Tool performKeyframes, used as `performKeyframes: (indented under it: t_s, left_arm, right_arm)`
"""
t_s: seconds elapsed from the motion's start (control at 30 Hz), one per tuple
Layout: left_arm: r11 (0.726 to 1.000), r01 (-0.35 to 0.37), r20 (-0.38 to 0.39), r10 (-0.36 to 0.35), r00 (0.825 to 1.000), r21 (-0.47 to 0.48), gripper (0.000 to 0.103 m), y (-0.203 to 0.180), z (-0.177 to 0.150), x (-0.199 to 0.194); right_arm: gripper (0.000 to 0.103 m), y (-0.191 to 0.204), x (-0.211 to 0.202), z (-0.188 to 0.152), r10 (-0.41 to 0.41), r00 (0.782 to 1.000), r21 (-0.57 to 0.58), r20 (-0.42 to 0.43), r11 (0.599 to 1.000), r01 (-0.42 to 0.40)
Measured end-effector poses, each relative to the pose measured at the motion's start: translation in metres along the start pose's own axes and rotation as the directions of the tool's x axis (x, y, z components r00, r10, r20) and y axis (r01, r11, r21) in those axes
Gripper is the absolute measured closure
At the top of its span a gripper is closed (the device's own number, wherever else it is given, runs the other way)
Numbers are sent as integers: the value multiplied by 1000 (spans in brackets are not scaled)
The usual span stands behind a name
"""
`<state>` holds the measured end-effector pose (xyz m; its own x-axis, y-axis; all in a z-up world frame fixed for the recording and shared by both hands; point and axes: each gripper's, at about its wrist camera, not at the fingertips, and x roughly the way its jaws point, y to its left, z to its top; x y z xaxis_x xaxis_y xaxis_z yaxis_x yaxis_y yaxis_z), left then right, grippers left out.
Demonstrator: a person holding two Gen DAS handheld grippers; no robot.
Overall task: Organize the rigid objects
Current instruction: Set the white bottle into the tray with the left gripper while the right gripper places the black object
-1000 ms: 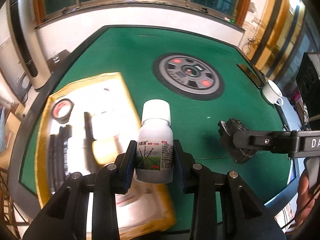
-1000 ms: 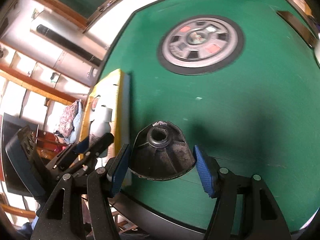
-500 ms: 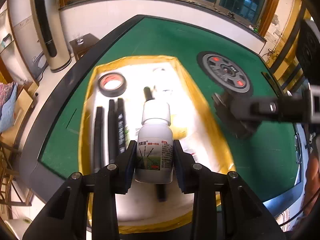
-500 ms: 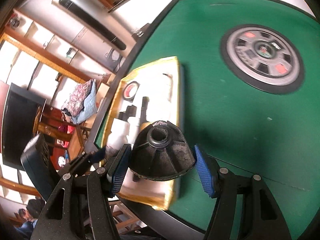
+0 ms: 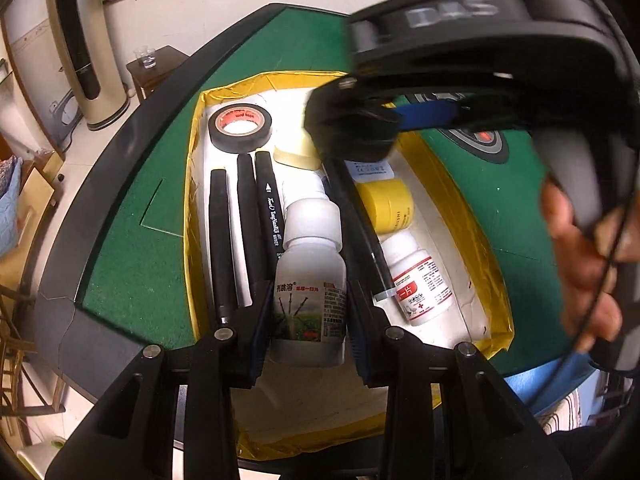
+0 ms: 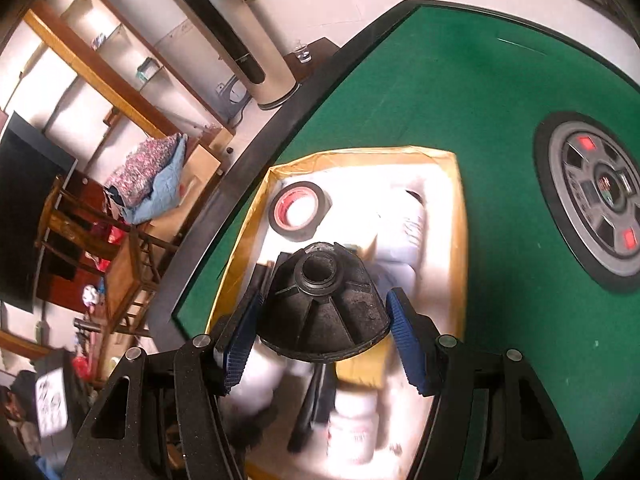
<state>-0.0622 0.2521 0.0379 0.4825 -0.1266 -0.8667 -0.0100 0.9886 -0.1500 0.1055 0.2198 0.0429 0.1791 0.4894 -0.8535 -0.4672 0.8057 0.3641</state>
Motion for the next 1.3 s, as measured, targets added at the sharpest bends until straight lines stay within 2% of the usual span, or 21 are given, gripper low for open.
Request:
performKeyframes:
  t_s: [0.2, 0.77, 1.3]
  left_arm:
    - [999, 29, -18, -28, 999, 15, 70, 3, -3, 4]
    - [996, 71, -27, -70, 997, 51, 70, 2, 4, 11]
    - [988, 121, -53, -116, 992, 92, 70, 11, 21, 27]
  right_arm:
    - [44, 8, 16, 3, -32, 999, -38, -17, 999, 31]
    - [44, 20, 24, 14, -130, 991, -163, 8, 978, 130]
    - [42, 12, 22, 15, -124, 991, -116, -40, 986, 119]
